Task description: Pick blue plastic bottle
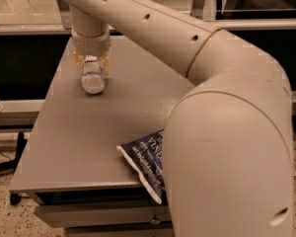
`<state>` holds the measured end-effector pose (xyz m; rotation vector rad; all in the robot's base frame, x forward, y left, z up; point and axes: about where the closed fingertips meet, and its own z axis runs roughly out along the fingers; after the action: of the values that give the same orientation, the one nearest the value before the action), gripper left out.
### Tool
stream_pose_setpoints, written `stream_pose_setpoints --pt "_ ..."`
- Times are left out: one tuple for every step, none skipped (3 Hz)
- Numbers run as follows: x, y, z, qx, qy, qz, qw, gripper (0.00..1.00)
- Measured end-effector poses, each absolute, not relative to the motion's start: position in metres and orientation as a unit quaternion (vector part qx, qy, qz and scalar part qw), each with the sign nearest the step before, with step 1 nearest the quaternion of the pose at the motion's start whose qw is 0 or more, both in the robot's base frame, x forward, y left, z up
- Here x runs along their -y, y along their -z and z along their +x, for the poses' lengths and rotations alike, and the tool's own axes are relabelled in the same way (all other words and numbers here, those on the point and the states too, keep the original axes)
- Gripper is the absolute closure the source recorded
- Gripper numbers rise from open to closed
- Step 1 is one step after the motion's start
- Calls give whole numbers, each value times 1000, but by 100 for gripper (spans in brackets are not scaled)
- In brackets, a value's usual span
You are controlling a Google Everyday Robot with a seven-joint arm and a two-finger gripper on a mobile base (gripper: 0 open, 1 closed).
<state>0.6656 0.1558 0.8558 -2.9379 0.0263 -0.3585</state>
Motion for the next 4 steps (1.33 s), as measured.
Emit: stream_pose_setpoints --pt "-165 -869 655 -24 113 -987 114 87" --pt "-176 -892 639 -58 94 -981 158 100" --pt "-179 -918 627 -101 64 -971 209 100" --pt "-170 -953 614 -148 25 -949 276 100"
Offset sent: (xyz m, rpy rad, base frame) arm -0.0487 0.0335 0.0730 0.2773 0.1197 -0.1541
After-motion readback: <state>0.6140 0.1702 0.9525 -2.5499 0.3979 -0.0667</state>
